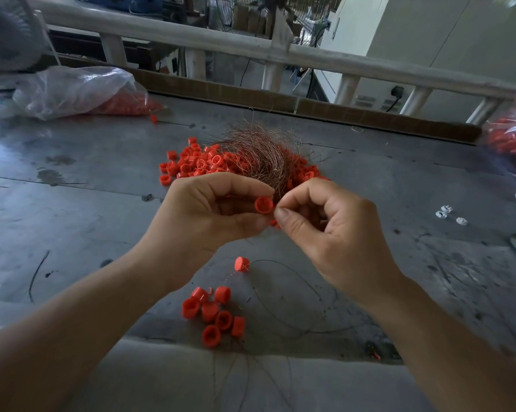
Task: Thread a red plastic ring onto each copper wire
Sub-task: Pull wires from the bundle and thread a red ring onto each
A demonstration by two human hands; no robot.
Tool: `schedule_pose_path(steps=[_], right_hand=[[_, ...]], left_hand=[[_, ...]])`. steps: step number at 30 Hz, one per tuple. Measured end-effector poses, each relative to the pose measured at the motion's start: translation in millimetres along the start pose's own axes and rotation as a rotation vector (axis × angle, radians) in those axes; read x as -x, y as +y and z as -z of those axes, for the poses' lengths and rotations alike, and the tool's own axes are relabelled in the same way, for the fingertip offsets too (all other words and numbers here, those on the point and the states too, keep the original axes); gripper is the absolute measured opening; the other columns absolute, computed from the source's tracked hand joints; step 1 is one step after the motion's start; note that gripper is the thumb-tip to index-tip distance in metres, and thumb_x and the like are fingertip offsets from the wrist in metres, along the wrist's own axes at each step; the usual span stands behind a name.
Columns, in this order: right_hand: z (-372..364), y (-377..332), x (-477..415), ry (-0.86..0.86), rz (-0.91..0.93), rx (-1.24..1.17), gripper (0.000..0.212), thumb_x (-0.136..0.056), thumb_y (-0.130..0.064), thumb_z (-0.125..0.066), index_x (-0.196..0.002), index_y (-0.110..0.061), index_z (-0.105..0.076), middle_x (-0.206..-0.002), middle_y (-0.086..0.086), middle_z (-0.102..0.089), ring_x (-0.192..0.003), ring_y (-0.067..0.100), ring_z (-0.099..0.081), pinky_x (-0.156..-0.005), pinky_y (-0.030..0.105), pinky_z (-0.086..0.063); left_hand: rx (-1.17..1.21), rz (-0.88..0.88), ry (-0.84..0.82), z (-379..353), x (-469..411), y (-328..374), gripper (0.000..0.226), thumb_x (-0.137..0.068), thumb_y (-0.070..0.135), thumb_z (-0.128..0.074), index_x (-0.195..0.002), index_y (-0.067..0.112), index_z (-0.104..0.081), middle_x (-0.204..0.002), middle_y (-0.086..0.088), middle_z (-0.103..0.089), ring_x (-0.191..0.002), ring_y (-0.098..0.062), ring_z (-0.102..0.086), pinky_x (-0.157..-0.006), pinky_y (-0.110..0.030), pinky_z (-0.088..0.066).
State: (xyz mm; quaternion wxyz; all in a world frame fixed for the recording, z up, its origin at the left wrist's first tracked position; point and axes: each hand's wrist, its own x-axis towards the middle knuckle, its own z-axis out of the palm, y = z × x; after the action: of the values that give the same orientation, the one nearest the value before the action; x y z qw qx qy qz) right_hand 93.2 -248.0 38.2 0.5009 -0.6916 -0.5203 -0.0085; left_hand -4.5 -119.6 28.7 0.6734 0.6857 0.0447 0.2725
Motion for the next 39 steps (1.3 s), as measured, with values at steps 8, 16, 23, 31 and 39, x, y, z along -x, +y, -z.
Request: schedule_pose_path(steps=[8,16,23,31,39], right_hand=[[0.0,1.0,-0.2,0.060,-0.013,0.053,0.009,-0.076,-0.016,-0.061,-0.068,-0.020,-0.060,-0.054,-0.017,-0.048,-0.052,0.001,-0.047,-0.051,0.008,-0.034],[2.8,-0.5,1.5,0.071,-0.015,0.073,0.009,-0.077,-0.016,-0.061,-0.068,-0.018,-0.060,-0.055,-0.018,-0.047,-0.053,0.001,-0.047,-0.050,0.007,-0.034],[1.1,-1.3,1.2,0.062,-0.027,0.085,0.008,-0.077,-0.017,-0.060,-0.068,-0.018,-0.060,-0.057,-0.018,-0.049,-0.055,0.002,-0.049,-0.052,0.009,-0.035],[5.3,-7.1,1.7,-0.004,-0.125,-0.106,0.016,-0.076,-0.016,-0.052,-0.072,-0.027,-0.063,-0.052,-0.018,-0.054,-0.046,0.004,-0.049,-0.042,0.020,-0.037],[6.9,-6.2,0.2,-0.002,-0.247,-0.379,0.012,-0.070,-0.008,-0.056,-0.075,-0.018,-0.051,-0.056,-0.007,-0.050,-0.045,0.008,-0.049,-0.038,0.020,-0.039]], left_hand=[[0.072,0.023,-0.037,2.3,0.3,0.1,0.035,-0.049,0.011,-0.074,-0.083,0.019,-0.075,-0.080,-0.001,-0.074,-0.078,-0.012,-0.070,-0.067,-0.016,-0.053],[0.097,0.030,-0.072,3.0,1.2,-1.7,0.032,-0.064,0.011,-0.068,-0.095,0.020,-0.071,-0.088,-0.002,-0.074,-0.087,-0.019,-0.070,-0.076,-0.022,-0.054],[0.068,0.029,-0.069,5.3,2.5,-1.3,0.031,-0.066,0.008,-0.070,-0.094,0.021,-0.071,-0.088,-0.003,-0.074,-0.089,-0.020,-0.069,-0.078,-0.025,-0.055],[0.162,0.047,-0.090,4.0,3.3,-0.8,0.027,-0.059,0.010,-0.075,-0.084,0.018,-0.075,-0.083,-0.006,-0.074,-0.081,-0.019,-0.070,-0.069,-0.020,-0.054],[0.258,0.045,-0.141,5.0,3.9,1.2,0.025,-0.058,0.012,-0.067,-0.081,0.016,-0.075,-0.081,-0.006,-0.073,-0.078,-0.015,-0.070,-0.067,-0.019,-0.054]])
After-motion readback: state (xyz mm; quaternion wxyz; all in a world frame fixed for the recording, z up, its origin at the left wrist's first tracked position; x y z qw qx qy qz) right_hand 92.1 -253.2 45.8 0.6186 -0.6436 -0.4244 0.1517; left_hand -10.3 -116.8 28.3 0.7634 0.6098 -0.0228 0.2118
